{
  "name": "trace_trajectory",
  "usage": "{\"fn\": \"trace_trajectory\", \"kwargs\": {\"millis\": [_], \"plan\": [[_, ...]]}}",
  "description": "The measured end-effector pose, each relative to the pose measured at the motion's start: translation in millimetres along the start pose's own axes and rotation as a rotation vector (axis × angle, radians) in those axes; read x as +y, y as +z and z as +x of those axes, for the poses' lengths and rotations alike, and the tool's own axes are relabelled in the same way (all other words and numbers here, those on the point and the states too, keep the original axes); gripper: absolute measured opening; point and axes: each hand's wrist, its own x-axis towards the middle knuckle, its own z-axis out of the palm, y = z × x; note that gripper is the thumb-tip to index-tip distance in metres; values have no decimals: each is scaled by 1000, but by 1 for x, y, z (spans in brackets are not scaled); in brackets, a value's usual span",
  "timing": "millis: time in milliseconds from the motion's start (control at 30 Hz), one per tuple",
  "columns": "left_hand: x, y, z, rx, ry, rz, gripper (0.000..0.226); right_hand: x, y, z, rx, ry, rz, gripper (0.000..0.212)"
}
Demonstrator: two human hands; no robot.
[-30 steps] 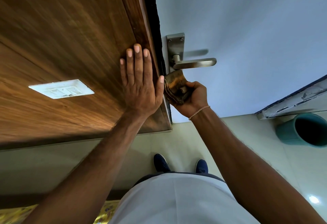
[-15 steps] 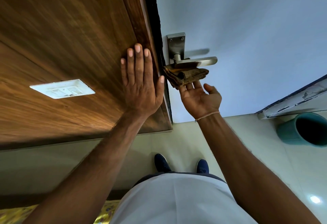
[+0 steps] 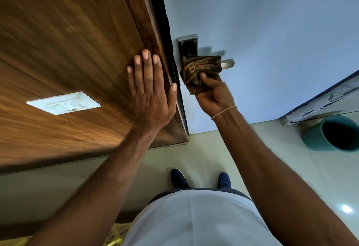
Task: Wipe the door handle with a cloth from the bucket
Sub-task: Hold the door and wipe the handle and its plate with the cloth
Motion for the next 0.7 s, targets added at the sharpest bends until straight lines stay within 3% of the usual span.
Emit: {"fn": "trace_trajectory", "kwargs": {"millis": [100,267,400,600,700], "plan": [[-2,1,0,9,8,16,75,-3,1,-1,6,-39,69,54],[4,3,0,8,-9,24,77,29,23,2,9,103,-7,78],[0,5,0,20,-3,29,78,1,15,13,95,34,-4,90],[4,6,1,27,-12,26,78,10,20,3,86,76,67,66],[3,6,1,31,-1,40,78,24,26,-3,96,115,11,38]]}}
